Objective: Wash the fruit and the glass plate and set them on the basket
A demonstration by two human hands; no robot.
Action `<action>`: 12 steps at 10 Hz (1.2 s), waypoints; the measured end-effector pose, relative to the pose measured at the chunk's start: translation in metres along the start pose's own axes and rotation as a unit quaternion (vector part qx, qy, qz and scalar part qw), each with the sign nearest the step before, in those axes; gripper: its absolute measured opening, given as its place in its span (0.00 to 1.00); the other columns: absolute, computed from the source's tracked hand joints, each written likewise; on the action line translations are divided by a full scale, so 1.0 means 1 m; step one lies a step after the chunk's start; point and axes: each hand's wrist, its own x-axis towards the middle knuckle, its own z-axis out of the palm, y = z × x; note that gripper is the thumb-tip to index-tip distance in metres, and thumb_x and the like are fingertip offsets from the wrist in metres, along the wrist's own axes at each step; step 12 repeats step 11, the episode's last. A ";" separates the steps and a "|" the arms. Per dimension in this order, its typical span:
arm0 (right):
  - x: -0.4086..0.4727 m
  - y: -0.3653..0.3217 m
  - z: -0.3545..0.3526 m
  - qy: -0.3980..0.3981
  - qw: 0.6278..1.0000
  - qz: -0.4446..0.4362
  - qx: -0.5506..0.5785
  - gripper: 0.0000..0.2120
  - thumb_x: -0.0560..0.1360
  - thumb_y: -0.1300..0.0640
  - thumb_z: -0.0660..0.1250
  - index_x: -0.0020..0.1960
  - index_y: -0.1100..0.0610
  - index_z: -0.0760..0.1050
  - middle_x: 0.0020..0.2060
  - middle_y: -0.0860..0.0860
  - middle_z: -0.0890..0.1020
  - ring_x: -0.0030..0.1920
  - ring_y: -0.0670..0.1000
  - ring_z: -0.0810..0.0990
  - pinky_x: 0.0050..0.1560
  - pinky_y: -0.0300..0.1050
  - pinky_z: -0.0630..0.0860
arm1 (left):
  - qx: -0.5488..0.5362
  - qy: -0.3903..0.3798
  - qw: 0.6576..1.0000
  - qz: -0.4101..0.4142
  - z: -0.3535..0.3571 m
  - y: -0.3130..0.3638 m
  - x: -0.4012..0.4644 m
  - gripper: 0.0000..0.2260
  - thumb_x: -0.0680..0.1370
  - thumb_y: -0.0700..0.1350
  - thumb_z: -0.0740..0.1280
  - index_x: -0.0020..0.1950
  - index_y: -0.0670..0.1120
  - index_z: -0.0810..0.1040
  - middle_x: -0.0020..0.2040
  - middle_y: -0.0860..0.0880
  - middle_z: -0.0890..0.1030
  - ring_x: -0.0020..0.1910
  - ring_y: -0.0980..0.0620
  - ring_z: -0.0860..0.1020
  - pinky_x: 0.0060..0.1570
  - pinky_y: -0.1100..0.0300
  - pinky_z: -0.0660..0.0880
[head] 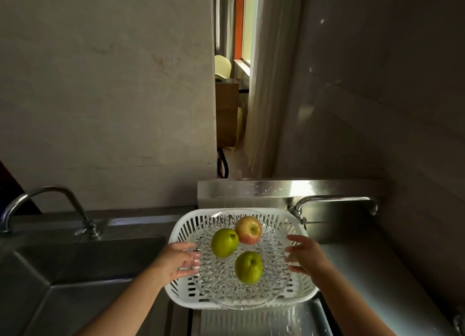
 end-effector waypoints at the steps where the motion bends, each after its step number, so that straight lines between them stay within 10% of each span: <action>1: 0.003 0.000 0.001 -0.001 1.000 0.003 -0.005 0.21 0.73 0.73 0.61 0.64 0.61 0.70 0.44 0.58 0.78 0.37 0.52 0.78 0.32 0.44 0.77 | -0.002 0.000 1.000 -0.004 0.001 -0.001 0.003 0.20 0.74 0.27 0.61 0.65 0.38 0.70 0.46 0.41 0.81 0.42 0.46 0.80 0.33 0.58 0.81; 12: 0.002 0.000 0.004 0.021 0.995 0.005 -0.097 0.23 0.71 0.71 0.64 0.65 0.59 0.69 0.48 0.58 0.78 0.46 0.55 0.78 0.34 0.46 0.79 | 0.067 0.067 0.995 0.015 -0.013 0.016 -0.018 0.19 0.73 0.33 0.66 0.63 0.40 0.71 0.52 0.39 0.80 0.45 0.46 0.80 0.43 0.54 0.78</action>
